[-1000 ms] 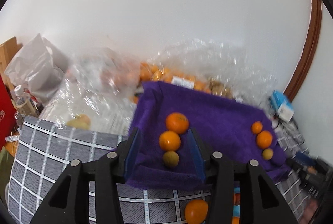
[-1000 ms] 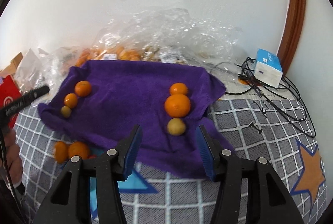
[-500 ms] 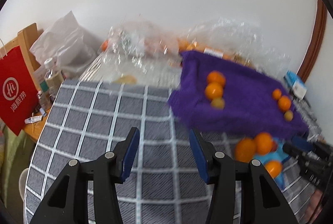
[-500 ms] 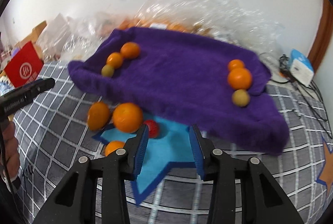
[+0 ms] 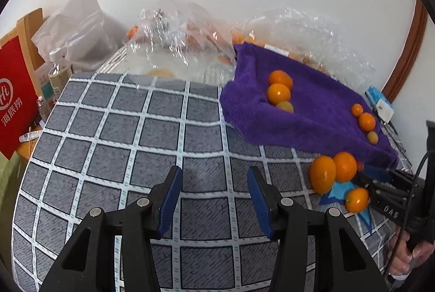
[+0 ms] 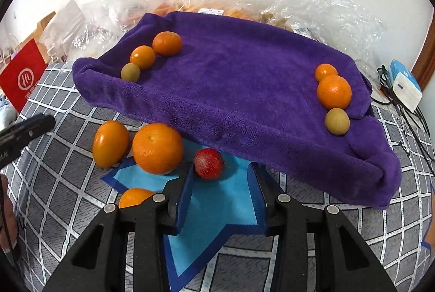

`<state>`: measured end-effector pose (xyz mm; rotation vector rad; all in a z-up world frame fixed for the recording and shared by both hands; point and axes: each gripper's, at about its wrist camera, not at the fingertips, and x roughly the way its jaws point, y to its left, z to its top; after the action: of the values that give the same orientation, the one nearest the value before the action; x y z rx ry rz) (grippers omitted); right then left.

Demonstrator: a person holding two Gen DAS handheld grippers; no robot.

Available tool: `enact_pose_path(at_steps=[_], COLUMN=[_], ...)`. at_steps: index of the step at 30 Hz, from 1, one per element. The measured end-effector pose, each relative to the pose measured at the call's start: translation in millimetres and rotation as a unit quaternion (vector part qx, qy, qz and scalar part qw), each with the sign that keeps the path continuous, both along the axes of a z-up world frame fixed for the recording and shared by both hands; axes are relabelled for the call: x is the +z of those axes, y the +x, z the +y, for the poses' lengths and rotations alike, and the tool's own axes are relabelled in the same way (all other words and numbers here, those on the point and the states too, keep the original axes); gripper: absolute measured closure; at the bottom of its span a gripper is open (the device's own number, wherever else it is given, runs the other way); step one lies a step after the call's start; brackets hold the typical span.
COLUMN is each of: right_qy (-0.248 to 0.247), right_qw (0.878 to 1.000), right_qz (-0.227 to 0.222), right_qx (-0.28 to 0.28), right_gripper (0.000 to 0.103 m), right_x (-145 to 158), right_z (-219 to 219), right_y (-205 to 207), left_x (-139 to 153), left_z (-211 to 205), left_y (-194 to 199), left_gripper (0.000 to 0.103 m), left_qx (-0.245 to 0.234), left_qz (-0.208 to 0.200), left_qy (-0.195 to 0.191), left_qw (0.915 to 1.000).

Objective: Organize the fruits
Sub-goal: 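Grasp the red strawberry with the right tool, then grasp an oval orange with the left tool while the right tool holds the strawberry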

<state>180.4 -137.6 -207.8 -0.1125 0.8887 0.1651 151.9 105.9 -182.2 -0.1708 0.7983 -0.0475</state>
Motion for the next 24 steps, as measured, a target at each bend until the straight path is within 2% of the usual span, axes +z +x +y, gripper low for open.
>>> enact_pose_path(at_steps=[3,9,16,21,24], right_qy=[-0.001,0.005,0.007,0.013,0.013], right_qw=[1.0,1.0,0.999,0.998,0.998], right_qz=[-0.007,-0.019,-0.038,-0.033,-0.032], right_qx=[0.0,-0.003,-0.026,-0.051,-0.059], right_gripper=[0.08,0.081,0.081,0.081,0.081], right_x=[0,5,18,16,12], right_z=[0,-8,-41,-66,-76], right_y=[0,-7,-32,-43,-49], left_x=[-2,-5,-7,-8,-9], left_z=[-2,-2,-5,-4,-6], left_y=[0,0,1,2,3], left_gripper=[0.056,0.056,0.056,0.056,0.056], left_qx=[0.001,0.005,0.006,0.005,0.004], left_qz=[0.002,0.005,0.011,0.013,0.016], left_qy=[0.006,0.018,0.03,0.032,0.046], left_qw=[1.0,0.9998,0.9995,0.9994,0.9988])
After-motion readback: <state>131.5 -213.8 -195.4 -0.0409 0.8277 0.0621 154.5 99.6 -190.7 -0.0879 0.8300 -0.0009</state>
